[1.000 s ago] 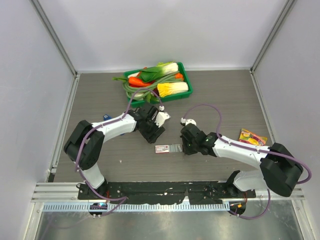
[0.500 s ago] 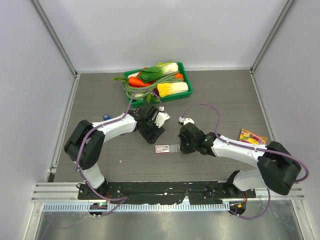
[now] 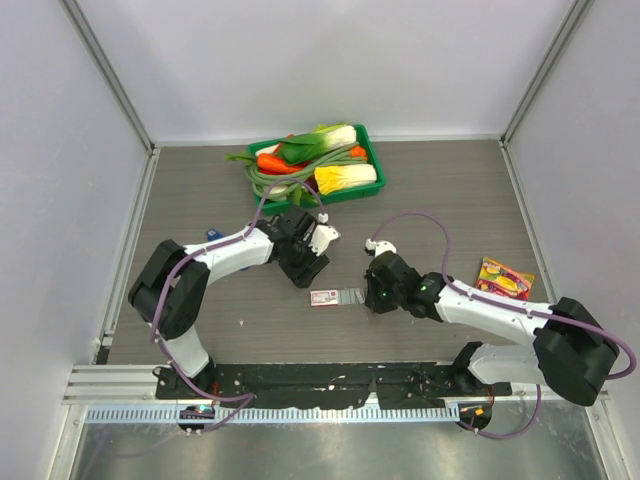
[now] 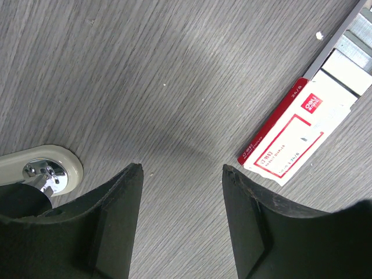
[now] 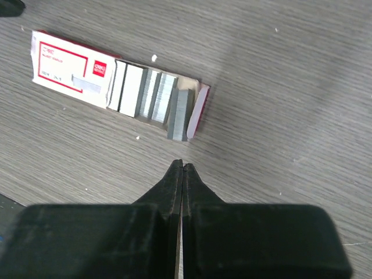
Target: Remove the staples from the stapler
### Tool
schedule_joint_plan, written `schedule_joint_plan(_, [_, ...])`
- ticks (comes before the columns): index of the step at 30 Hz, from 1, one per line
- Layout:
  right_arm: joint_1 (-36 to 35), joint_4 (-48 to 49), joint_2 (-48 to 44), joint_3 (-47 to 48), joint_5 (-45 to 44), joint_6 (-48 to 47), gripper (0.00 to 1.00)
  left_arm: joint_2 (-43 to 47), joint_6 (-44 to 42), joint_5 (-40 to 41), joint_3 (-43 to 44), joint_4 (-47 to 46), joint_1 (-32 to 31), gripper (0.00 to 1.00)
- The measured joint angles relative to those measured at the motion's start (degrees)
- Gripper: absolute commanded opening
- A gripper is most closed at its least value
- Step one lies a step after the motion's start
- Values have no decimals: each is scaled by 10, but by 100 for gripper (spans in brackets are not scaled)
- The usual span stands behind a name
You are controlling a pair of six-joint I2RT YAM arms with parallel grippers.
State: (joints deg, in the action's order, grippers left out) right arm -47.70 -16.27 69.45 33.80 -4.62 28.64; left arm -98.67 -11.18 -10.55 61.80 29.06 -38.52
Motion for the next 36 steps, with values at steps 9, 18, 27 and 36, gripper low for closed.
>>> schedule_joint_plan(9, [0,-4,0,-10,10,2,1,0,0,0,0,1,0,61])
schedule_joint_plan(18, [0,21,34,-10,12,2,1,-1,0,0,7,4,0,61])
schedule_joint_plan(27, [0,42,54,-10,14,2,1,-1,0,0,8,4,0,61])
schedule_joint_plan(36, [0,59,71,-10,15,2,1,-2,-2,0,8,4,0,61])
